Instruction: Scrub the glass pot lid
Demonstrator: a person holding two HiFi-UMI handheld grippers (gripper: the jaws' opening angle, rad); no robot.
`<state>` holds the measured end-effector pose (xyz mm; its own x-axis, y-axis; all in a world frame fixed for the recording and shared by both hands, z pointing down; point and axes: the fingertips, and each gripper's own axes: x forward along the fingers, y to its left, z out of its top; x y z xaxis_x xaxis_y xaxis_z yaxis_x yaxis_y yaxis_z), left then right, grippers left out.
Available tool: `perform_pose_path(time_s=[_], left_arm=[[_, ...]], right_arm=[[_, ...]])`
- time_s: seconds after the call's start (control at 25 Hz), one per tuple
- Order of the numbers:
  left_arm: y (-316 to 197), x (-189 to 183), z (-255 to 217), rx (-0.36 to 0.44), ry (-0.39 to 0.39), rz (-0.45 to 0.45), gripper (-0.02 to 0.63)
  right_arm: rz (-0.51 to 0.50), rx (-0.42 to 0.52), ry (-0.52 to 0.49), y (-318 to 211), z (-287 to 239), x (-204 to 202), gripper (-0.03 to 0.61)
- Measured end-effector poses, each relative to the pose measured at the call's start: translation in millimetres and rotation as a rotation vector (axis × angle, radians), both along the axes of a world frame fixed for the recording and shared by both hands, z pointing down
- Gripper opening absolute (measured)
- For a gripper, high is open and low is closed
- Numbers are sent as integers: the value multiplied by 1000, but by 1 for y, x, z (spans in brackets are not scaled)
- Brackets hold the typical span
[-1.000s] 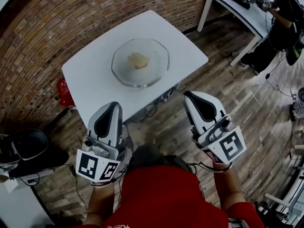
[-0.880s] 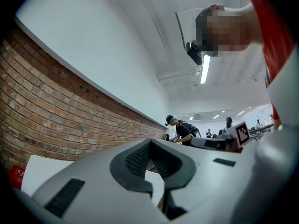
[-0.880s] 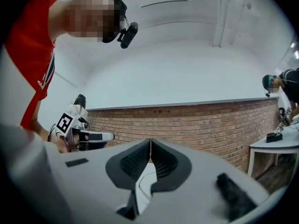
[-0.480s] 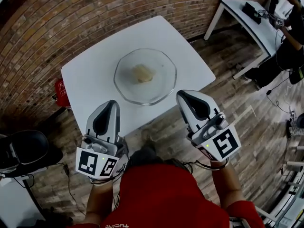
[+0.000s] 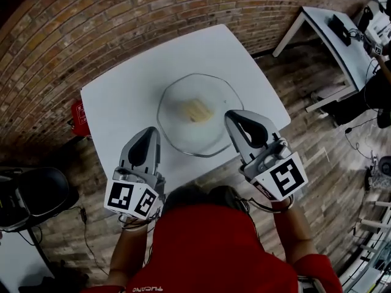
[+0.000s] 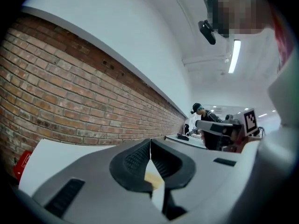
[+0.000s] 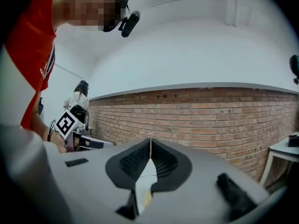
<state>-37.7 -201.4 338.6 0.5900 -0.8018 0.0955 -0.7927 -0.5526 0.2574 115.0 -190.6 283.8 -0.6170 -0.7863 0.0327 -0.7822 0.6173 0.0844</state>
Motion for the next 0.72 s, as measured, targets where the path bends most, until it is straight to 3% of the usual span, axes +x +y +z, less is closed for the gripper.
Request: perform_pose_path(time_s=[0.24,0.72], left_arm=[[-28,-15,28,-118,39,-46,18],[-54,-35,80,-341,154,-182,20]], right_arm=[[-42,-77,41,-38,24,-18,31],[-102,-359,179,-92,108,-21,32]])
